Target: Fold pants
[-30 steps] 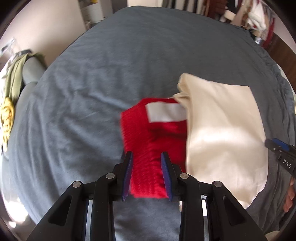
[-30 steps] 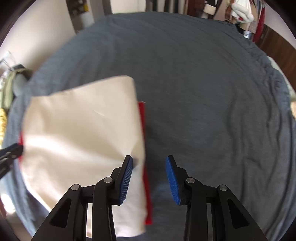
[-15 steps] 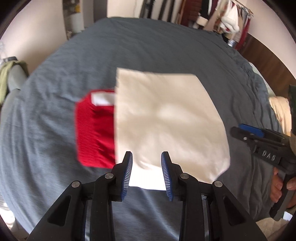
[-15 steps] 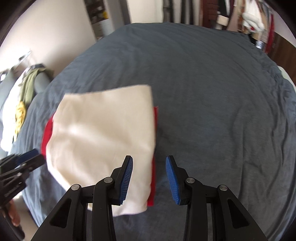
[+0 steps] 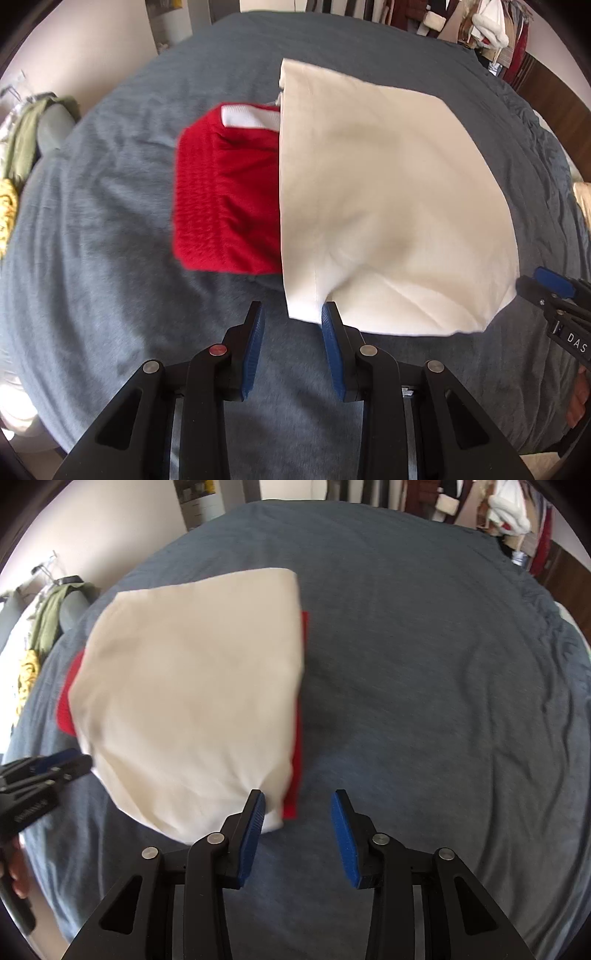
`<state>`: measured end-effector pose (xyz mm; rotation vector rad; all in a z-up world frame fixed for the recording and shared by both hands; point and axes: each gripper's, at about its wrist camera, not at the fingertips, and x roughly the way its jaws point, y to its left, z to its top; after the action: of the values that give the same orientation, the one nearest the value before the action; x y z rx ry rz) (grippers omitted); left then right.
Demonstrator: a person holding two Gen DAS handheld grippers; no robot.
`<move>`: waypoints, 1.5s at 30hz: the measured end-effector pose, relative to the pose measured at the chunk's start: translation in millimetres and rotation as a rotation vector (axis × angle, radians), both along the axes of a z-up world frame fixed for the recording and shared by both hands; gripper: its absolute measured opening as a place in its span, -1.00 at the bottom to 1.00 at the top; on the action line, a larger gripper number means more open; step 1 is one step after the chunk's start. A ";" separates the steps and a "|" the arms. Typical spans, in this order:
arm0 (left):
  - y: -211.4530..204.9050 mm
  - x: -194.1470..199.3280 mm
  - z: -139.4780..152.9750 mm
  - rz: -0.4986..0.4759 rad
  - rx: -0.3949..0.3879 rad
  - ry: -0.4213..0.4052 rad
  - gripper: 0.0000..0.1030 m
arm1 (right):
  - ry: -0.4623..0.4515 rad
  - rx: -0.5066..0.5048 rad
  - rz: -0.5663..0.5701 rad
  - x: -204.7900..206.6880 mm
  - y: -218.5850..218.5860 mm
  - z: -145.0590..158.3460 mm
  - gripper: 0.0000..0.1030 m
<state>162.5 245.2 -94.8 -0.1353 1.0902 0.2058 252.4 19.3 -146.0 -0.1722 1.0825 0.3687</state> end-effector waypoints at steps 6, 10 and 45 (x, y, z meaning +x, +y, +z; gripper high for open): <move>-38.0 -32.8 36.2 -0.014 0.017 -0.165 0.08 | -0.153 0.009 -0.023 -30.6 -24.6 20.2 0.12; -66.1 -40.7 53.1 -0.015 0.056 -0.288 0.33 | -0.285 0.072 -0.030 -44.5 -46.1 39.9 0.45; -204.8 -199.3 72.3 -0.121 0.163 -0.577 1.00 | -0.599 0.196 -0.163 -239.2 -182.7 57.8 0.67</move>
<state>-36.8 40.4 -22.5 0.0200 0.5027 0.1329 13.2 -163.4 -88.2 -0.0135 0.4611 0.2491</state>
